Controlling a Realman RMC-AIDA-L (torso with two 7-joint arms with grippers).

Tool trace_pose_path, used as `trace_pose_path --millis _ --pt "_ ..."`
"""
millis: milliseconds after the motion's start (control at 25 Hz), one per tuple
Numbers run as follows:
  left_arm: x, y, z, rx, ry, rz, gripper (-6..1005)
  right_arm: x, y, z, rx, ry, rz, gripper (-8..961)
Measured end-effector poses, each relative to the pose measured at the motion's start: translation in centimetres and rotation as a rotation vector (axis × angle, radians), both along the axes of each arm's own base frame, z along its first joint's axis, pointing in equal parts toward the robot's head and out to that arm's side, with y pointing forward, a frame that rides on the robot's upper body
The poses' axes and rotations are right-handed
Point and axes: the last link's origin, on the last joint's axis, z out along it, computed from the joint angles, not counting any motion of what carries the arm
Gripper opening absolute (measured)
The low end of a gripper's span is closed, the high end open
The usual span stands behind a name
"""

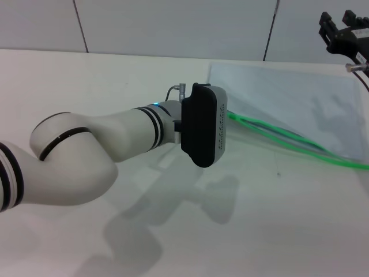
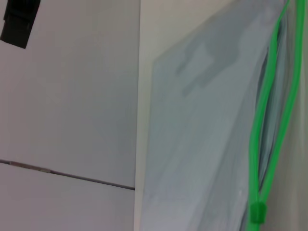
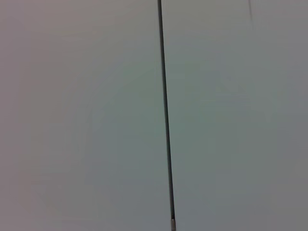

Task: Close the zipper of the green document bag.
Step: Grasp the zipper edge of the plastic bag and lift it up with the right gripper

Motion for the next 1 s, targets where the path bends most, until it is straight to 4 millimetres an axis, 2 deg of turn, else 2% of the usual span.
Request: trace_pose_path --millis 240,440,760,1000 --pt "0.1 0.0 0.0 0.000 0.002 -0.004 249 0.0 0.0 0.0 -0.001 -0.001 0.001 486" --pt "0.2 0.0 0.0 0.003 -0.007 -0.011 97 -0.1 0.0 -0.1 -0.004 -0.002 0.002 486" --pt "-0.1 -0.6 0.1 0.009 -0.045 -0.014 53 -1.3 -0.4 -0.5 -0.036 0.055 0.023 486" --pt "0.6 -2.0 0.2 0.004 -0.098 -0.027 52 -1.3 -1.0 1.1 -0.099 0.150 0.001 486"
